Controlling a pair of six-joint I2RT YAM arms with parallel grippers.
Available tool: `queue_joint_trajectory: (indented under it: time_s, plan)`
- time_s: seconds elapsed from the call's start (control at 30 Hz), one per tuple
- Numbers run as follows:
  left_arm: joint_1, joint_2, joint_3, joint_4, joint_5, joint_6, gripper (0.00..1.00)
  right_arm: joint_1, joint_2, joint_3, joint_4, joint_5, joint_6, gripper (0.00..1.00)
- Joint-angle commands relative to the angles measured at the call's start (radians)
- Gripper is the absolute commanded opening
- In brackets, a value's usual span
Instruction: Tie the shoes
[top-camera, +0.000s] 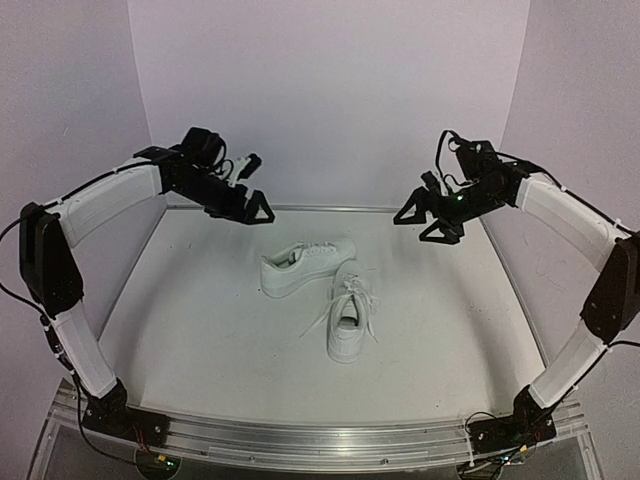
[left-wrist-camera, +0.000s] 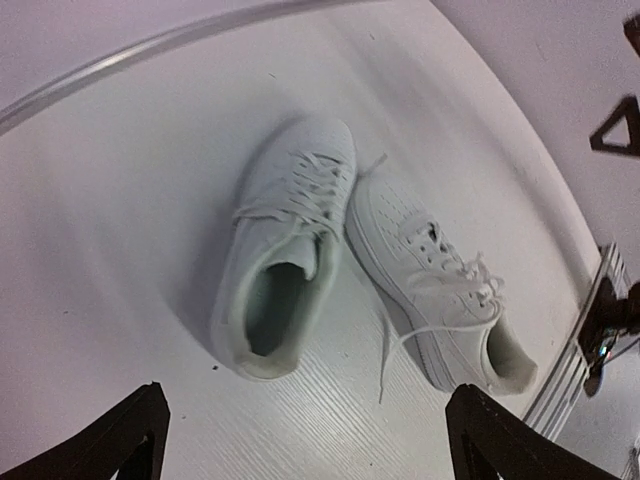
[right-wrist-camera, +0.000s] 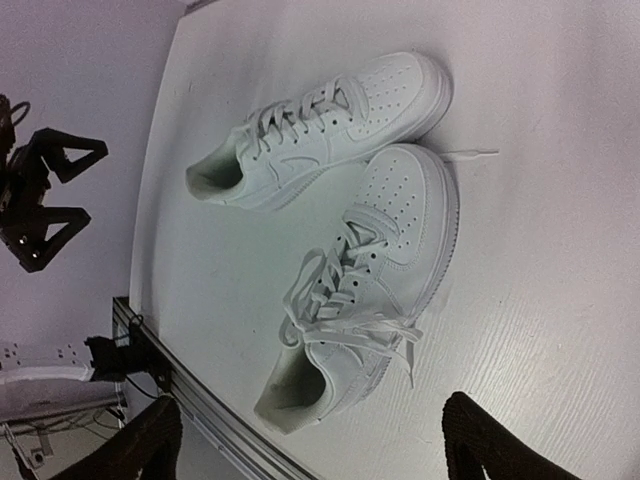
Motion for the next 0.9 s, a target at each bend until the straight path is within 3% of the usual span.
queue_joint_trajectory:
  time_s: [0.0, 0.13, 0.4, 0.63, 0.87]
  plan:
    - [0.1, -0.066, -0.033, 0.001, -0.036, -0.131, 1.0, -0.012, -0.115, -0.096, 0.077, 0.065, 0.042, 0.93]
    - [0.121, -0.075, -0.115, -0.077, -0.108, -0.152, 1.0, -0.013, -0.188, -0.289, 0.176, 0.071, 0.097, 0.94]
    - [0.121, -0.227, -0.441, 0.057, -0.083, -0.272, 1.0, -0.014, -0.289, -0.595, 0.3, 0.08, 0.141, 0.94]
    - [0.119, -0.275, -0.595, 0.094, -0.055, -0.272, 1.0, -0.012, -0.308, -0.719, 0.363, 0.064, 0.162, 0.93]
    - [0.108, -0.28, -0.609, 0.085, -0.084, -0.266, 1.0, -0.008, -0.297, -0.729, 0.379, 0.052, 0.159, 0.92]
